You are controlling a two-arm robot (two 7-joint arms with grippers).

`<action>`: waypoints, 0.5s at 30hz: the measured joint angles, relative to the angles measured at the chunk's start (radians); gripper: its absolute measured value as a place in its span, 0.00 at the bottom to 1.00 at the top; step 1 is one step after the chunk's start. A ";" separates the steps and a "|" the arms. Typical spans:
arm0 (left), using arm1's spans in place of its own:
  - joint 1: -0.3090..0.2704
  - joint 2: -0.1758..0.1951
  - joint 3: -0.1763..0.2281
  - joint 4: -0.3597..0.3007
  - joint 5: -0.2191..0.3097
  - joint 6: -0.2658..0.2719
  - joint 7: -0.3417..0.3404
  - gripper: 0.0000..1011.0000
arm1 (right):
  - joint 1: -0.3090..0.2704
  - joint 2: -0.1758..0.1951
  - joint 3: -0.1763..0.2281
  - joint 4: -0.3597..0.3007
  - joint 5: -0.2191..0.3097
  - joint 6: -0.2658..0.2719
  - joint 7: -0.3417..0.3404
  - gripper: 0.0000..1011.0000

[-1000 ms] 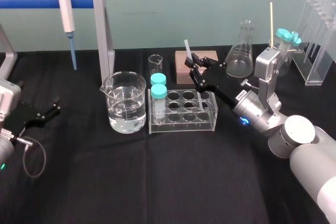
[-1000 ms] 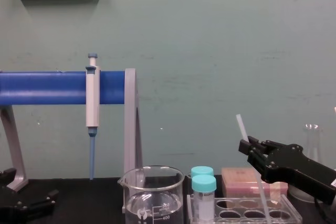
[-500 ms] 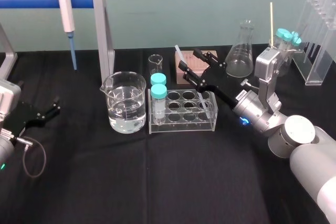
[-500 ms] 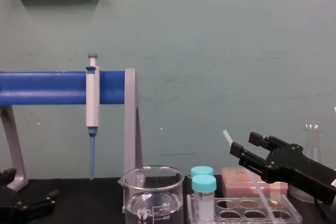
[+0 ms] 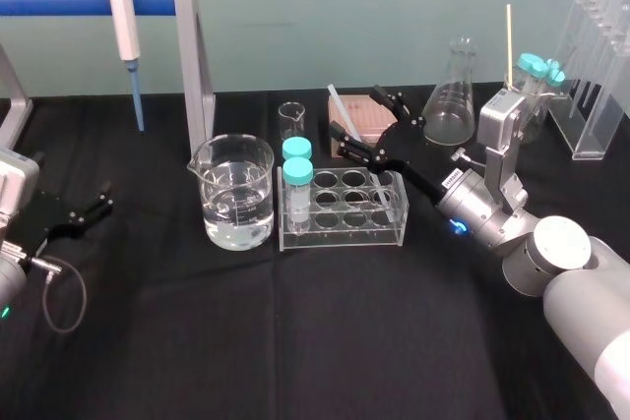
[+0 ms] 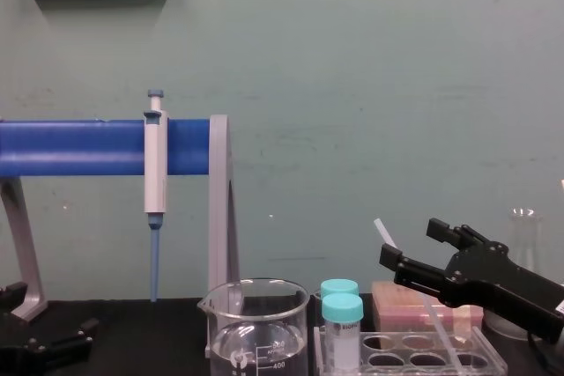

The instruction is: Pick up the stirring rod with one hand, then place it down.

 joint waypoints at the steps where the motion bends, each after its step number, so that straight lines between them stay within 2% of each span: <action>1: 0.000 0.000 0.000 0.000 0.000 0.000 0.000 0.99 | 0.000 0.000 0.000 0.000 0.000 0.000 0.000 0.99; 9: 0.000 0.000 0.000 0.000 0.000 0.000 0.000 0.99 | -0.003 0.001 0.000 -0.007 -0.004 -0.001 -0.005 0.99; 15: 0.000 0.000 0.000 0.000 0.000 0.000 0.000 0.99 | -0.047 0.011 0.009 -0.102 -0.039 -0.008 -0.081 0.99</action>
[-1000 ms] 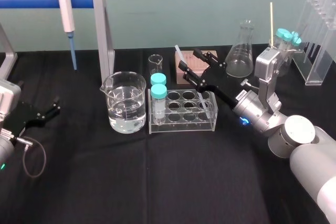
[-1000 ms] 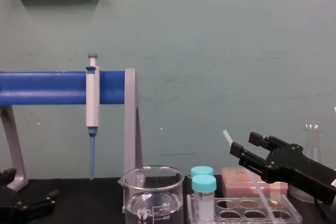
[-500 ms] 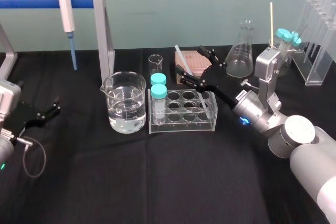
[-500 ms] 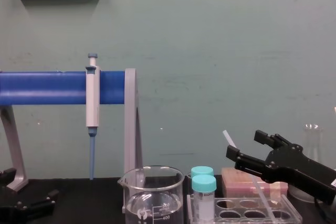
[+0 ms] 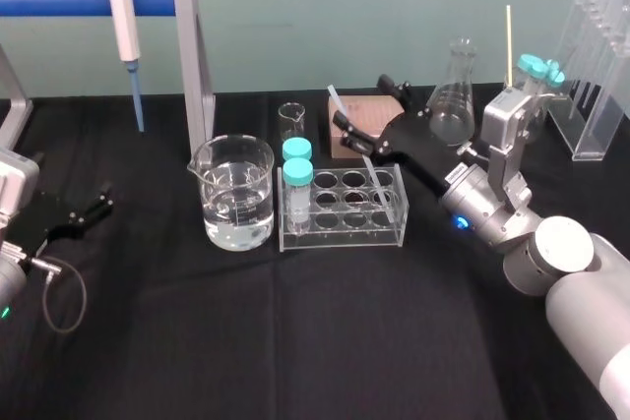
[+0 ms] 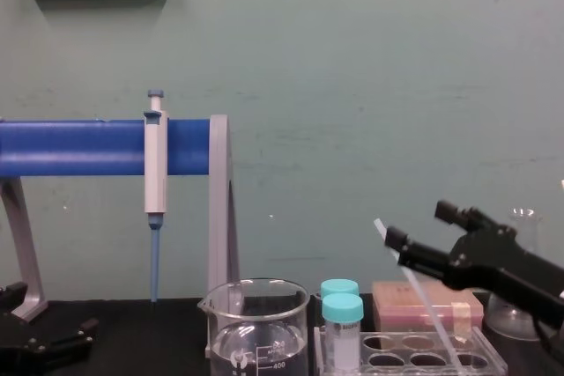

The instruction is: Pick up the stirring rod with one hand, then place it down.

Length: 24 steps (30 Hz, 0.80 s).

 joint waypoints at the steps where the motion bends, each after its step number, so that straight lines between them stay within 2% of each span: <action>1: 0.000 0.000 0.000 0.000 0.000 0.000 0.000 0.99 | -0.007 0.001 0.003 -0.015 -0.003 -0.001 -0.011 0.99; 5: 0.000 0.000 0.000 0.000 0.000 0.000 0.000 0.99 | -0.045 0.011 0.018 -0.094 -0.018 -0.001 -0.062 0.99; 9: 0.000 0.000 0.000 0.000 0.000 0.000 0.000 0.99 | -0.095 0.023 0.041 -0.190 -0.021 0.036 -0.111 0.99; 13: 0.000 0.000 0.000 0.000 0.000 0.000 0.000 0.99 | -0.158 0.042 0.070 -0.292 -0.017 0.104 -0.163 0.99; 16: 0.000 0.000 0.000 0.000 0.000 0.000 0.000 0.99 | -0.186 0.051 0.083 -0.331 -0.015 0.136 -0.183 0.99; 19: 0.000 0.000 0.000 0.000 0.000 0.000 0.000 0.99 | -0.232 0.066 0.104 -0.386 -0.011 0.192 -0.220 0.99; 24: 0.000 0.000 0.000 0.000 0.000 0.000 0.000 0.99 | -0.276 0.077 0.126 -0.432 -0.017 0.259 -0.269 0.99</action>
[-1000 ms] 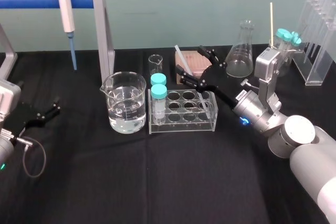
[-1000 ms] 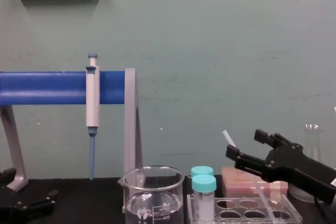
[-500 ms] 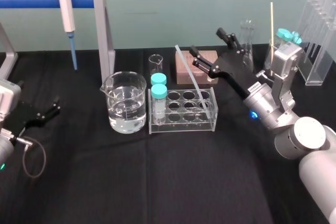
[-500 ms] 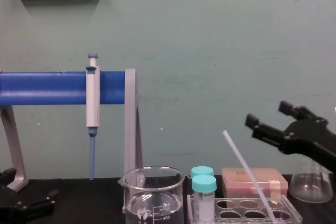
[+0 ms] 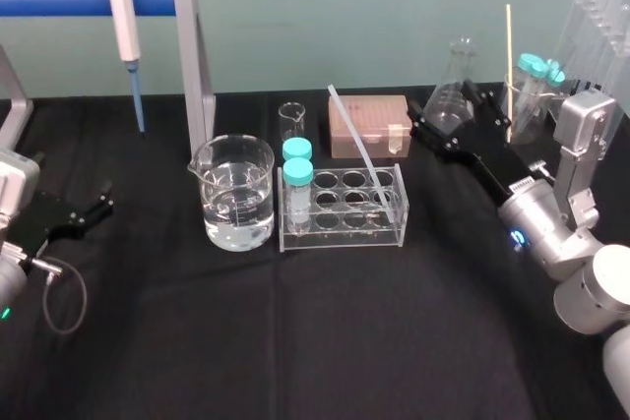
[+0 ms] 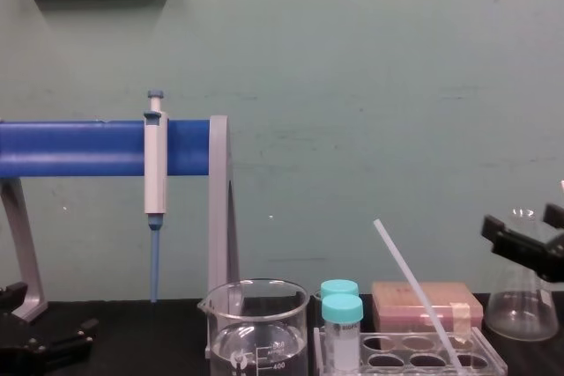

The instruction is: Pick up the stirring rod with one hand, then place it down.

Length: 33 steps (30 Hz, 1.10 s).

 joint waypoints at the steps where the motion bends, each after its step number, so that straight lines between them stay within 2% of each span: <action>1: 0.000 0.000 0.000 0.000 0.000 0.000 0.000 0.99 | -0.006 0.001 0.003 -0.006 -0.001 0.011 -0.009 0.99; 9: 0.000 0.000 0.000 0.000 0.000 0.000 0.000 0.99 | -0.054 0.006 0.025 -0.046 -0.015 0.128 -0.078 0.99; 15: 0.000 0.000 0.000 0.000 0.000 0.000 0.000 0.99 | -0.060 0.005 0.027 -0.048 -0.018 0.174 -0.089 0.99; 33: 0.000 0.000 0.000 0.000 0.000 0.000 0.000 0.99 | -0.059 0.005 0.026 -0.047 -0.019 0.166 -0.089 0.99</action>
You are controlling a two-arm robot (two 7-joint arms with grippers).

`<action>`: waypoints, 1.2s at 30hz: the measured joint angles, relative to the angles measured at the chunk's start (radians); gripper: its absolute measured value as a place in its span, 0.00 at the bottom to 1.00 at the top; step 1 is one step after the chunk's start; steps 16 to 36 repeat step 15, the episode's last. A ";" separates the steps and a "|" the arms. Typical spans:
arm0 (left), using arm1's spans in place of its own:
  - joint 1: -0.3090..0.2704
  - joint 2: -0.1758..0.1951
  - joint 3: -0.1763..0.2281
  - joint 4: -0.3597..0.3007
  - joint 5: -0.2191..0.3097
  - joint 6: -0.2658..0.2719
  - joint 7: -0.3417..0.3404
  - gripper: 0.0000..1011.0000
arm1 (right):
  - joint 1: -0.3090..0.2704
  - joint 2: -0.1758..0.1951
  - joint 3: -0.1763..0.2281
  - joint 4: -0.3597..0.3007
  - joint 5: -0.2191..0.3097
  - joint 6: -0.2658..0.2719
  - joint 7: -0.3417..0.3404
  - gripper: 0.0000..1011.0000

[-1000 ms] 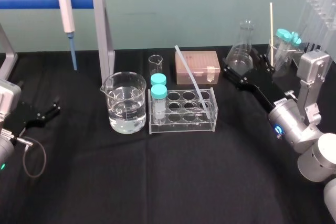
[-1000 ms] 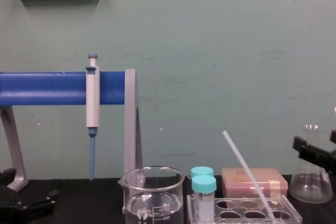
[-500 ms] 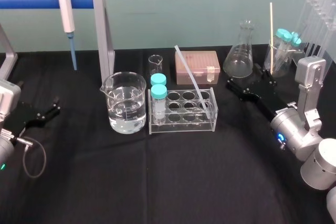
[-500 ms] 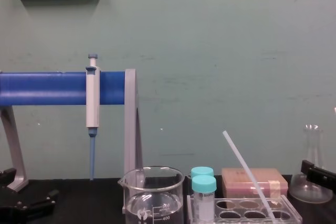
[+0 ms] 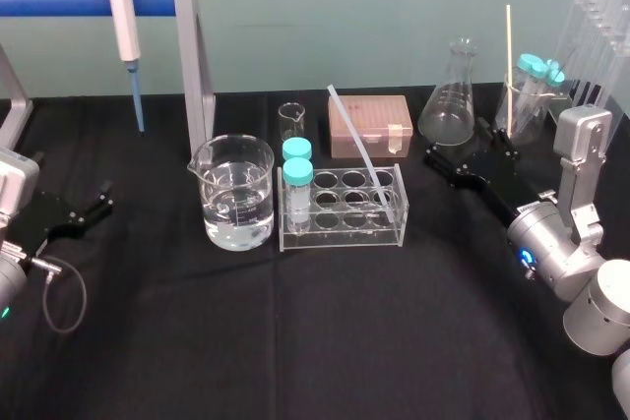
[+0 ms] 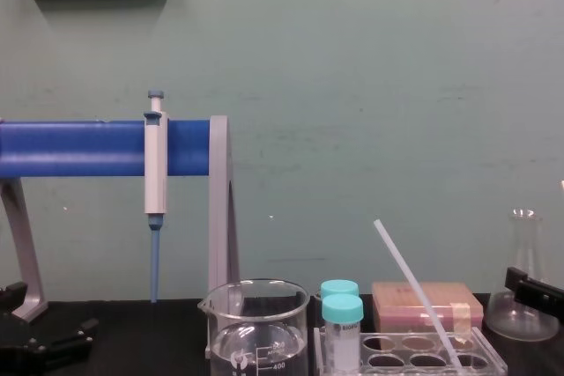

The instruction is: Pick up the stirring rod with one hand, then place it down.

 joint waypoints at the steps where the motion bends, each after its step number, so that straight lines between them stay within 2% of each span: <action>1: 0.000 0.000 0.000 0.000 0.000 0.000 0.000 0.99 | 0.000 0.000 0.000 0.000 0.000 0.000 0.000 0.99; 36: 0.000 0.000 0.000 0.000 0.000 0.000 0.000 0.99 | 0.000 0.000 0.000 0.000 -0.001 -0.003 0.001 0.99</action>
